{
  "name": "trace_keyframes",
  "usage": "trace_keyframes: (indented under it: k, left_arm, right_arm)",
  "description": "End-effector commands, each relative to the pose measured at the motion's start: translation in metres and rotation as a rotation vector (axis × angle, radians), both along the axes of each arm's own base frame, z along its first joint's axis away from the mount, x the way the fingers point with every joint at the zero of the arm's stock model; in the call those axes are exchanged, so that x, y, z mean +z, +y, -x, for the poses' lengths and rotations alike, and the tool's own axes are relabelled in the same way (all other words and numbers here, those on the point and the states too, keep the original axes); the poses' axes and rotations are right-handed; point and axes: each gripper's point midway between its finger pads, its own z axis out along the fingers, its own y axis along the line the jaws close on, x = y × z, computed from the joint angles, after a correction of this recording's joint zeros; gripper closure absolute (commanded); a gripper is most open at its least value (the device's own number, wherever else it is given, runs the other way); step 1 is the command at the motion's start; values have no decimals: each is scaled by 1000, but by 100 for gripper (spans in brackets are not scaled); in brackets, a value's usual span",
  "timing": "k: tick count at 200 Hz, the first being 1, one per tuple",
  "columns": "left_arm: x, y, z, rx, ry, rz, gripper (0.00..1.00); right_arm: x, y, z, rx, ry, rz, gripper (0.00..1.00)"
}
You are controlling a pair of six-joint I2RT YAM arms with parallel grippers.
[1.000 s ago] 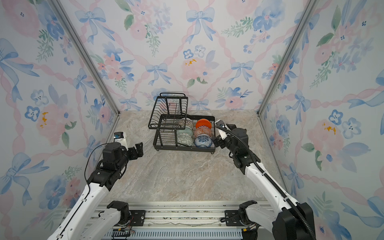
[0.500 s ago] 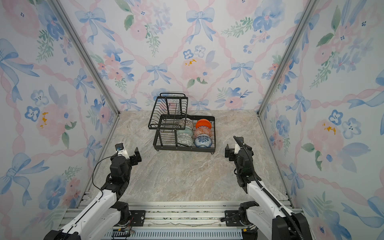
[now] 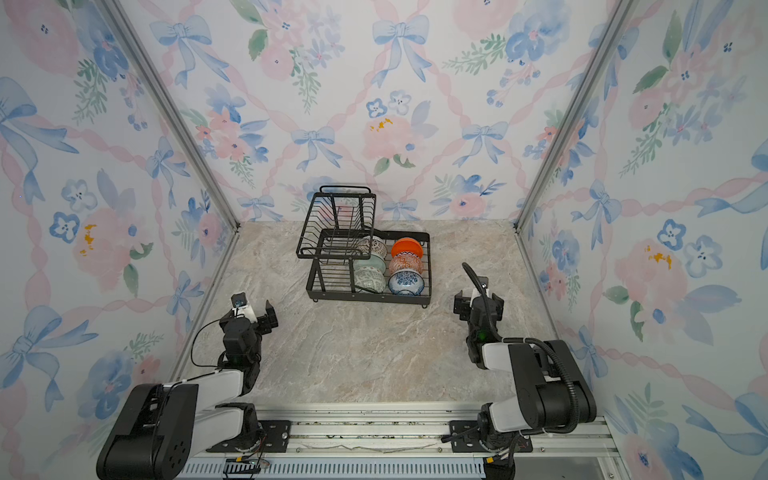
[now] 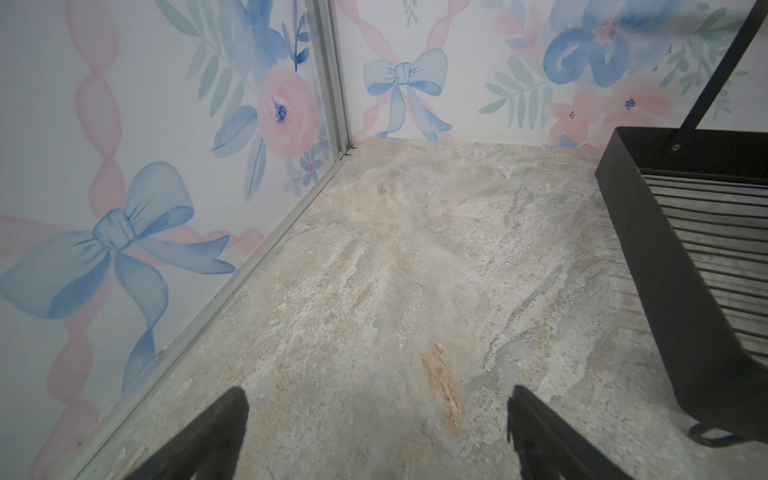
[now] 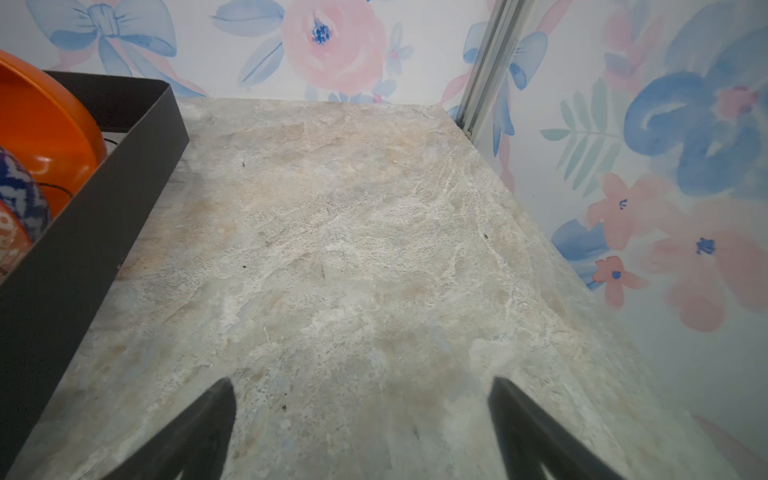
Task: Load the bowls into the dish rack
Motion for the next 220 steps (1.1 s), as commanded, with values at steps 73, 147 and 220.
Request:
trace_keyframes:
  k: [73,147,220]
  left_arm:
    - [19,-11,-35,-133,-37,1,2]
    - [11,-35,-39,-199,-108,60,2]
    - [-1,-38,-49,-205,-72,41,2]
  right_arm:
    - [13,5,-23,69,-54,-73,3]
    - [13,8,-23,71,-49,-57,3]
    - [12,7,-24,71,-47,-57,3]
